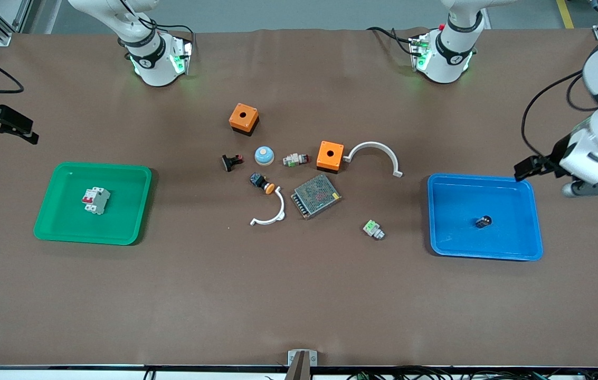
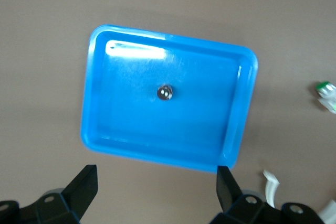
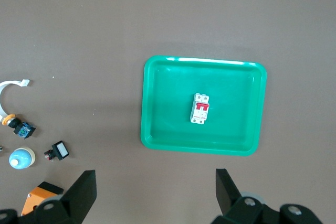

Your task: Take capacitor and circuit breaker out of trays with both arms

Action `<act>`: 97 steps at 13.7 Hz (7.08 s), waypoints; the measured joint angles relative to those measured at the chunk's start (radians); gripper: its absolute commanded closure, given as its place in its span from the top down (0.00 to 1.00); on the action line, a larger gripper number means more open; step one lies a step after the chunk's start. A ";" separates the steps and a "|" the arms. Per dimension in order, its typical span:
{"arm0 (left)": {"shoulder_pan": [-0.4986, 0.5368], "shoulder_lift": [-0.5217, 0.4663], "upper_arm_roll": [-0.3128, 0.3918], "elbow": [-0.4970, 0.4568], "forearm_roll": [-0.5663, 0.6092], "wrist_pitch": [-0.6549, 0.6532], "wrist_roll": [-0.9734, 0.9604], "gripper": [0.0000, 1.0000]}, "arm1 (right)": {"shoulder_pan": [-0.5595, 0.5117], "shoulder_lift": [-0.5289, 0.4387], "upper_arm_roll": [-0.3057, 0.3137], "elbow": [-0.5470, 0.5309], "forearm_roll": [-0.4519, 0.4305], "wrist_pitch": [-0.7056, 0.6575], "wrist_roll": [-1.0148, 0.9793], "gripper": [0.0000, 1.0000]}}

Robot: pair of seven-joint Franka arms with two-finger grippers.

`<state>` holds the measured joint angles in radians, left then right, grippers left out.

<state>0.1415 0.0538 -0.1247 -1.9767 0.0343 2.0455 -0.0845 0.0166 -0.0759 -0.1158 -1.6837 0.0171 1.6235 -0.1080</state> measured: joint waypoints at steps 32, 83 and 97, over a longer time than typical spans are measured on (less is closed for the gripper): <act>0.035 0.417 -0.008 -0.037 0.000 0.457 -0.074 0.00 | -0.145 0.484 0.005 -0.520 0.074 0.951 -0.021 0.13; -0.044 -0.041 0.035 0.483 -0.010 -0.505 0.078 1.00 | 0.092 0.439 -0.023 0.185 0.063 0.103 0.113 1.00; -0.014 -0.123 -0.028 0.381 -0.036 -0.514 0.080 1.00 | -0.029 0.407 -0.018 0.269 0.009 0.016 0.007 1.00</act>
<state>0.1272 -0.0691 -0.1530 -1.5959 -0.0018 1.5313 -0.0044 -0.0123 0.3316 -0.1339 -1.4144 0.0259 1.6394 -0.1015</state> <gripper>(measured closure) 0.000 0.000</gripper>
